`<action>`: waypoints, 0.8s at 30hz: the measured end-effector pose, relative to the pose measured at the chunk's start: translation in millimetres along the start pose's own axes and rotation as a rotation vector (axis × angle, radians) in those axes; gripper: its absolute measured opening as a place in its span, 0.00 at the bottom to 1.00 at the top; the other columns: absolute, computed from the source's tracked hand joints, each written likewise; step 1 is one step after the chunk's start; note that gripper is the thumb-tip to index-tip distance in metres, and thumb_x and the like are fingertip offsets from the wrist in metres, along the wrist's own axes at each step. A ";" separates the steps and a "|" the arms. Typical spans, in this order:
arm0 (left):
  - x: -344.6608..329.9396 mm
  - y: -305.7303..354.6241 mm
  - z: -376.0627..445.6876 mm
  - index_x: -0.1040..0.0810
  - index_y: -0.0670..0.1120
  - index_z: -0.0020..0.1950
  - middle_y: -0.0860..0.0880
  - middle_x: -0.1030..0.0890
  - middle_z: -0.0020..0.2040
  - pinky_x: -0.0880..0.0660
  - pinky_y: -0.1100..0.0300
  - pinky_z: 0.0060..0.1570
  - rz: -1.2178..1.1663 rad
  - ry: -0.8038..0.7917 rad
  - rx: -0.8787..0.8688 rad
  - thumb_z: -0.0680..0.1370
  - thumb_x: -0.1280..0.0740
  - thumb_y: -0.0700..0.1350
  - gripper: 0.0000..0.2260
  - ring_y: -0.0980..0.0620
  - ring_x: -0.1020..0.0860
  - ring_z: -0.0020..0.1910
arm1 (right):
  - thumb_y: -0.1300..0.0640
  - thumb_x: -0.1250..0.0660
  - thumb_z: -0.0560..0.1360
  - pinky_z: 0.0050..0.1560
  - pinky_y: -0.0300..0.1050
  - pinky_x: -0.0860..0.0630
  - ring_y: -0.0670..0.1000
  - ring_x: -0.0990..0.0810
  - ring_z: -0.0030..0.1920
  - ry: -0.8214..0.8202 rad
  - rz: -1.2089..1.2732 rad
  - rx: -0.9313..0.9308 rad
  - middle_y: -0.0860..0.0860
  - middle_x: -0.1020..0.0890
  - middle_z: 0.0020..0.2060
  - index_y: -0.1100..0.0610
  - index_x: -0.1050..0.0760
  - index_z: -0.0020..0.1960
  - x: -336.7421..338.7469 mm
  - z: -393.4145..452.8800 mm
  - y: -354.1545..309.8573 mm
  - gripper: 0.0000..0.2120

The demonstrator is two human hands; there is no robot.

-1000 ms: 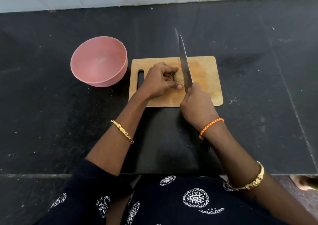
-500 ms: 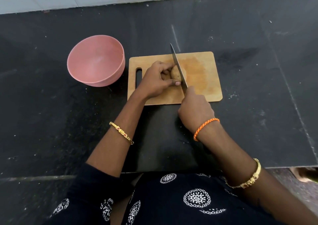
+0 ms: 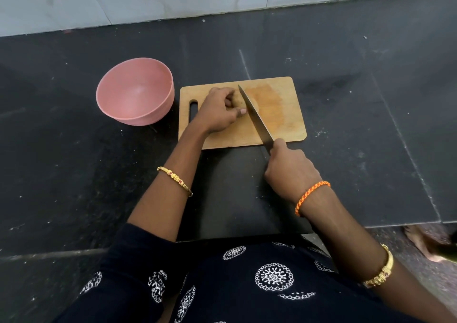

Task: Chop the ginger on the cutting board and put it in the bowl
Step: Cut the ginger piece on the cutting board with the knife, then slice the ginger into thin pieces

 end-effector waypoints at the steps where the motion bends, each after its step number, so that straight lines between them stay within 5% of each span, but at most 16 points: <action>1: 3.9 -0.4 2.0 0.33 0.44 0.70 0.47 0.27 0.60 0.31 0.63 0.52 0.004 0.011 0.019 0.74 0.30 0.45 0.27 0.54 0.27 0.55 | 0.58 0.46 0.80 0.42 0.52 0.27 0.58 0.25 0.45 0.010 0.008 0.001 0.57 0.28 0.43 0.57 0.36 0.55 -1.0 -3.0 3.4 0.05; 8: 8.7 -1.7 -13.6 0.34 0.46 0.71 0.48 0.27 0.62 0.28 0.57 0.60 0.035 -0.032 0.073 0.72 0.29 0.41 0.28 0.50 0.26 0.57 | 0.52 0.48 0.80 0.47 0.52 0.26 0.62 0.26 0.43 0.130 0.241 0.042 0.59 0.26 0.41 0.56 0.35 0.42 13.9 -9.5 15.9 0.11; 12: 4.9 -5.9 -23.9 0.33 0.47 0.70 0.48 0.29 0.64 0.28 0.54 0.63 0.031 -0.015 0.082 0.72 0.28 0.43 0.28 0.49 0.26 0.59 | 0.53 0.48 0.80 0.41 0.45 0.36 0.58 0.29 0.44 0.200 0.361 0.113 0.56 0.26 0.38 0.56 0.36 0.37 30.5 14.2 10.3 0.14; 20: -0.7 3.2 -32.4 0.31 0.44 0.68 0.50 0.27 0.55 0.33 0.64 0.51 0.047 -0.035 0.132 0.75 0.31 0.45 0.23 0.55 0.28 0.54 | 0.55 0.48 0.81 0.29 0.40 0.40 0.56 0.30 0.40 0.294 0.460 0.125 0.54 0.29 0.35 0.54 0.40 0.34 44.6 68.2 12.1 0.16; 24: -1.2 1.7 -34.5 0.43 0.46 0.74 0.47 0.33 0.66 0.32 0.60 0.59 0.079 -0.069 0.178 0.75 0.33 0.45 0.30 0.51 0.31 0.63 | 0.54 0.48 0.80 0.31 0.44 0.38 0.56 0.31 0.40 0.272 0.454 0.141 0.52 0.31 0.33 0.53 0.40 0.33 40.8 78.1 12.9 0.16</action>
Point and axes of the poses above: each hand's wrist, its own z-axis towards the middle knuckle, its own x-axis out of the back of the hand, y = z × x, the point moved 7 cm from there along z, towards the middle knuckle
